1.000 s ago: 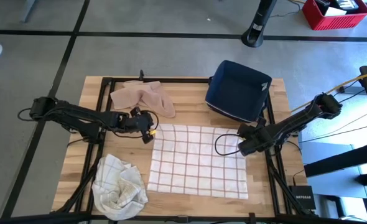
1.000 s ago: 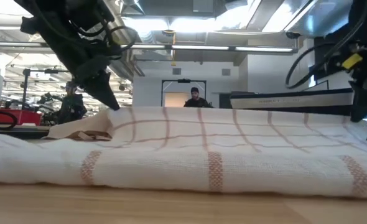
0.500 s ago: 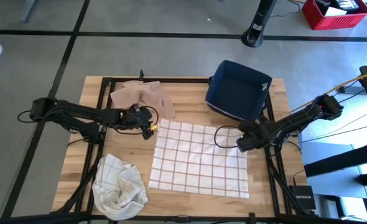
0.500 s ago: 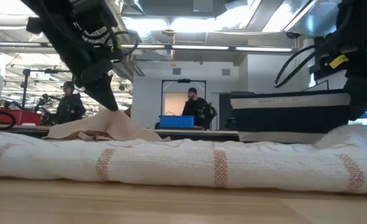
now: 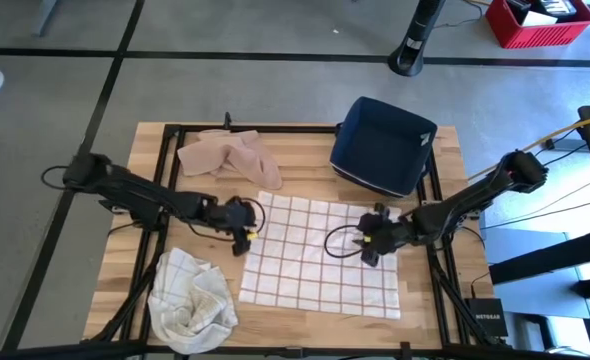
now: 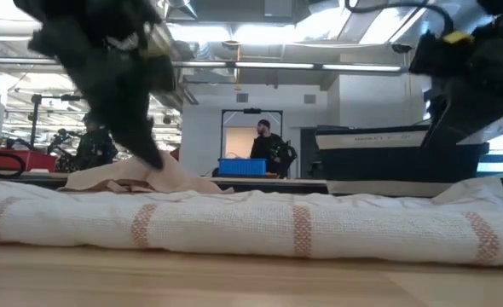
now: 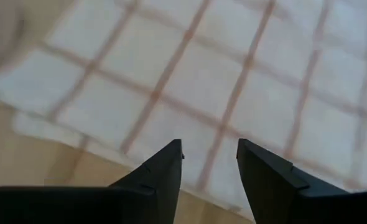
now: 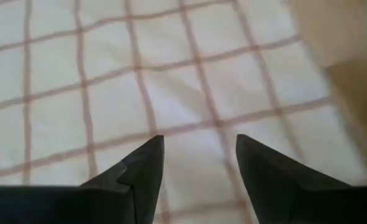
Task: Fold towel
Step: Fold the white with red-stripe towel
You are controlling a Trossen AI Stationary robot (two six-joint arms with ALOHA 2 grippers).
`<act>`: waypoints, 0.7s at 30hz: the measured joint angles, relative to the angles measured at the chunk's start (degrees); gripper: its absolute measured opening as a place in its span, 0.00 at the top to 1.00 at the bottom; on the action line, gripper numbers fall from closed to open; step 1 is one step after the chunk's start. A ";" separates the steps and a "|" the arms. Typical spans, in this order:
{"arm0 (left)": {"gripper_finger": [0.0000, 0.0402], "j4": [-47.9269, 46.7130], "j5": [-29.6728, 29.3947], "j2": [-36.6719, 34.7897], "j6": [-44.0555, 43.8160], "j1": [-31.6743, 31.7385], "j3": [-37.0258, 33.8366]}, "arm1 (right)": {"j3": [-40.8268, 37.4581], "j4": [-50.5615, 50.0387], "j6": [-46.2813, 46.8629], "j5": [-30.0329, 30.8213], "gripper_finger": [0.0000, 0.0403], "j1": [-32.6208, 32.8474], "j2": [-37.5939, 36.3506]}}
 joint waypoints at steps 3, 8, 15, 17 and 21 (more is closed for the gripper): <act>0.65 -1.40 -0.46 5.89 -0.41 -0.07 -0.32 | -2.45 2.89 -0.76 -3.05 0.49 -0.04 2.94; 0.67 -6.07 -0.80 9.46 -6.80 0.17 0.56 | -3.39 2.03 -0.60 -8.58 0.49 -0.11 7.34; 0.69 -14.82 -0.95 4.09 -18.97 -2.28 -0.19 | -2.43 -0.08 0.84 -9.29 0.49 -0.17 7.39; 0.70 -15.30 -0.63 1.35 -18.07 -2.22 -0.22 | -0.86 -1.48 -0.61 -8.46 0.49 -0.17 6.86; 0.70 -11.13 -5.69 -4.58 -11.88 -1.31 2.14 | 4.91 -6.87 -3.92 -5.75 0.49 -0.15 4.77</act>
